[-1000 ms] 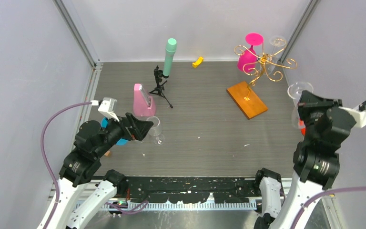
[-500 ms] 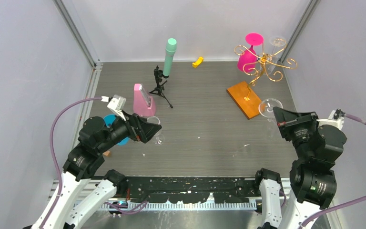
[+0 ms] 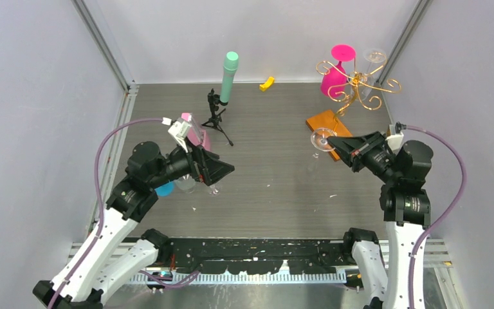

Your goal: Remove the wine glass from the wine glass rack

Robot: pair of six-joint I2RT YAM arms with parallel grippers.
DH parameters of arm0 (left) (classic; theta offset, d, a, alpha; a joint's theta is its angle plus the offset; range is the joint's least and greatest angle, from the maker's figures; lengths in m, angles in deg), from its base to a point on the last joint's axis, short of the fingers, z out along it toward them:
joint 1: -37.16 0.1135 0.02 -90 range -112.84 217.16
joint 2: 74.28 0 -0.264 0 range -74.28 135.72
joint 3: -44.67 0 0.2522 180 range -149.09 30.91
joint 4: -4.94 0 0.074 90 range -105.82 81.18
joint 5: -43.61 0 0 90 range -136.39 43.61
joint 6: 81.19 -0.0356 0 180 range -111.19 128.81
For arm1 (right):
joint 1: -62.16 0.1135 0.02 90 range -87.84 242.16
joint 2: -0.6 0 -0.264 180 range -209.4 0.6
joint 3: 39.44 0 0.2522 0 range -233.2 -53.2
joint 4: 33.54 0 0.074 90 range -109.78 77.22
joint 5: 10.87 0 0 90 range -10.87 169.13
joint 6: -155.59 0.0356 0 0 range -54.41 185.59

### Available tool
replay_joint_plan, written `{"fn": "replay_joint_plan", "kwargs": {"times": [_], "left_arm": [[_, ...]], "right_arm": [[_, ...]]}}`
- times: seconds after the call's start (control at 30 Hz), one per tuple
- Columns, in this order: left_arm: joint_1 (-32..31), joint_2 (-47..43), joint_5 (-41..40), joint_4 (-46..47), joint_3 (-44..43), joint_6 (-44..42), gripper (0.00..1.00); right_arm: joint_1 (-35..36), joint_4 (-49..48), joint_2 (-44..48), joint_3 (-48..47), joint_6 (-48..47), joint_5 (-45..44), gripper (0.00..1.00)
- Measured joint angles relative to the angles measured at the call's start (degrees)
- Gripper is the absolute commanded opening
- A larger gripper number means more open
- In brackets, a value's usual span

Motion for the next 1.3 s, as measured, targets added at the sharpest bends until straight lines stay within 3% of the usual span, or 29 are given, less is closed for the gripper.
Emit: {"fn": "replay_joint_plan", "kwargs": {"times": [0.13,0.33,0.43,0.6,0.77,1.1,1.23,1.3], "left_arm": [[-0.52,3.61,3.50,4.28,1.01,-0.50,0.97],[-3.28,9.44,7.04,5.62,-0.07,-6.21,0.96],[-4.17,10.82,7.43,5.90,-1.20,-8.09,0.91],[-4.90,9.88,7.74,7.10,-1.68,-10.93,0.85],[-5.42,4.85,9.86,13.11,1.20,-12.26,0.84],[-6.05,0.79,13.46,18.47,4.31,-12.76,0.83],[-6.12,0.83,13.68,19.21,4.90,-12.59,0.64],[-6.16,0.83,13.73,19.74,4.98,-12.35,0.59]], "right_arm": [[5.84,-4.59,-1.84,0.02,1.11,1.03,0.00],[21.66,-10.51,-4.90,0.44,1.60,-2.16,0.00],[29.57,-13.38,-7.72,0.46,1.60,-5.16,0.00],[43.19,-18.47,-14.86,0.39,1.57,-10.84,0.00],[52.43,-22.21,-21.57,-1.53,1.68,-14.64,0.00],[57.64,-32.20,-26.53,-4.48,5.27,-17.14,0.01],[58.16,-34.49,-27.34,-5.31,6.67,-17.35,0.00],[58.58,-35.45,-27.67,-5.55,7.50,-17.35,0.00]]}}
